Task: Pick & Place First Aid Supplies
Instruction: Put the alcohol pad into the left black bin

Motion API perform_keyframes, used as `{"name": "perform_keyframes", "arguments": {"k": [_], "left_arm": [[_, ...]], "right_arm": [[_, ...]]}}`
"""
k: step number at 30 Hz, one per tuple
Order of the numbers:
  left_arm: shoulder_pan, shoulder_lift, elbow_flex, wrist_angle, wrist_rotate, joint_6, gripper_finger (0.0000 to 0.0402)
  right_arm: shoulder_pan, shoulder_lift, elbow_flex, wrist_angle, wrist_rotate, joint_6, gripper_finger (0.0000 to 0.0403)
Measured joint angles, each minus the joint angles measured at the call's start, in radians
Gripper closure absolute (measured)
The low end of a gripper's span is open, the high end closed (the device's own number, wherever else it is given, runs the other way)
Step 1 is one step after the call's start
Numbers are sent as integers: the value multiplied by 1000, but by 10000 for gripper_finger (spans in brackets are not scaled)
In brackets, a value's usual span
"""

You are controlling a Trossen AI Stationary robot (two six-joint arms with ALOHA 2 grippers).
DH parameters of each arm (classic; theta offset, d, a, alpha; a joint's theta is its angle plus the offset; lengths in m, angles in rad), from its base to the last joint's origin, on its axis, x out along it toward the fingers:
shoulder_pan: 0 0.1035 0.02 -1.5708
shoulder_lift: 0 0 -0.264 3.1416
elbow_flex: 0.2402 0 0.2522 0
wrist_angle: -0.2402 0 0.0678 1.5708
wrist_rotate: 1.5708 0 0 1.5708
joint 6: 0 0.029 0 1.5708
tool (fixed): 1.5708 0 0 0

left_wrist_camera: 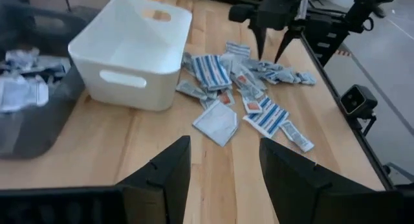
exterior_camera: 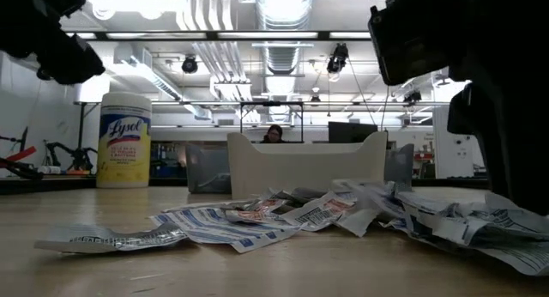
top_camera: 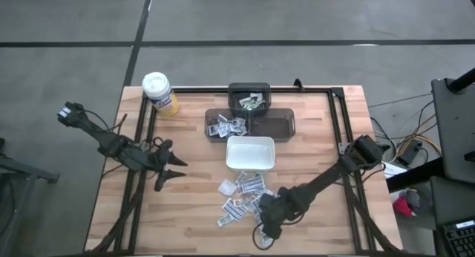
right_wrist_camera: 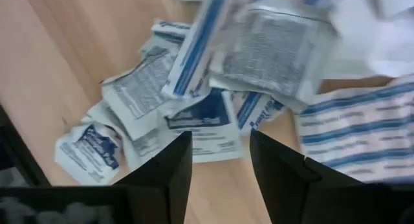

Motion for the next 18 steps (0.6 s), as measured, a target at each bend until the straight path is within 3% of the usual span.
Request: {"name": "perform_keyframes", "arguments": {"k": [9,18], "left_arm": [[0,-3,-25,9,20,-40,225],[0,-4,-25,9,20,-42,225]], "right_arm": [[5,14,2,-11,-45,6,259],[5,24,1,-18,-46,25,300]]}}
